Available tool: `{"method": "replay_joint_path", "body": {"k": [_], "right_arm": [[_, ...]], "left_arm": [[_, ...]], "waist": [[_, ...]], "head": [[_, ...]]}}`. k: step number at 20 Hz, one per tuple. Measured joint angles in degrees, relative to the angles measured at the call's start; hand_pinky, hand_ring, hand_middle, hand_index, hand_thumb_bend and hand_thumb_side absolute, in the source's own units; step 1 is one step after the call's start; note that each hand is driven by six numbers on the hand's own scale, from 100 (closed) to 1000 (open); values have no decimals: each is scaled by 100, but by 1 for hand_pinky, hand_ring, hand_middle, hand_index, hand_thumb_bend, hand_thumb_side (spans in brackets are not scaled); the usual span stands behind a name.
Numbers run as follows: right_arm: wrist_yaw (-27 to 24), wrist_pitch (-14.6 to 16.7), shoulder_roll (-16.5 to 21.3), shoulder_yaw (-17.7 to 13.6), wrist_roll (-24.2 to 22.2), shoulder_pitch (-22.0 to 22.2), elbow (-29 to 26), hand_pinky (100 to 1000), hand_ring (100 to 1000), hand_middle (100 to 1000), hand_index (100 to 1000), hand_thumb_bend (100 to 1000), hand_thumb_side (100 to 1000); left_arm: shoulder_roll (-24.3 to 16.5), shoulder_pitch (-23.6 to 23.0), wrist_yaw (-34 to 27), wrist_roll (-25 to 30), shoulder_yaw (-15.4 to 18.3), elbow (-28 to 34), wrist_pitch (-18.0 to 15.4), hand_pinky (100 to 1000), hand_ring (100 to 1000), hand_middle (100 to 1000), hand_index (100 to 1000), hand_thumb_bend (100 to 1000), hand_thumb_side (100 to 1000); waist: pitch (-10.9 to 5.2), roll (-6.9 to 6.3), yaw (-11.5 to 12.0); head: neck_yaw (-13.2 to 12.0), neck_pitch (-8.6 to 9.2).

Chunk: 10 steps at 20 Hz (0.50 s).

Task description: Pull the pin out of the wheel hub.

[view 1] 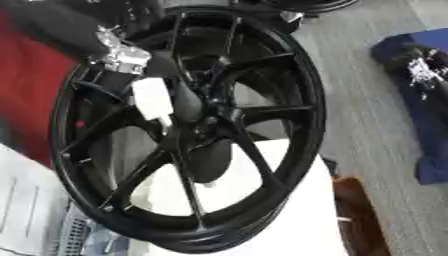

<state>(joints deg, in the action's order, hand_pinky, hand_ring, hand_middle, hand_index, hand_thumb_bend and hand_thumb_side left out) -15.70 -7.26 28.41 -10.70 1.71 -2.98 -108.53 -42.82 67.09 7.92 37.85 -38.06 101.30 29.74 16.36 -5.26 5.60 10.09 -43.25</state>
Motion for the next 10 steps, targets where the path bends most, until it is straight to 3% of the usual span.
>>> {"method": "replay_joint_path", "body": {"k": [10], "right_arm": [[48, 9, -51, 10, -14, 0, 36, 966, 750, 663, 812, 100, 522]], "left_arm": [[55, -18, 266, 335, -134, -88, -141, 770, 708, 669, 813, 650, 567]], "waist": [[29, -6, -13]], "head": [[-49, 0]]}}
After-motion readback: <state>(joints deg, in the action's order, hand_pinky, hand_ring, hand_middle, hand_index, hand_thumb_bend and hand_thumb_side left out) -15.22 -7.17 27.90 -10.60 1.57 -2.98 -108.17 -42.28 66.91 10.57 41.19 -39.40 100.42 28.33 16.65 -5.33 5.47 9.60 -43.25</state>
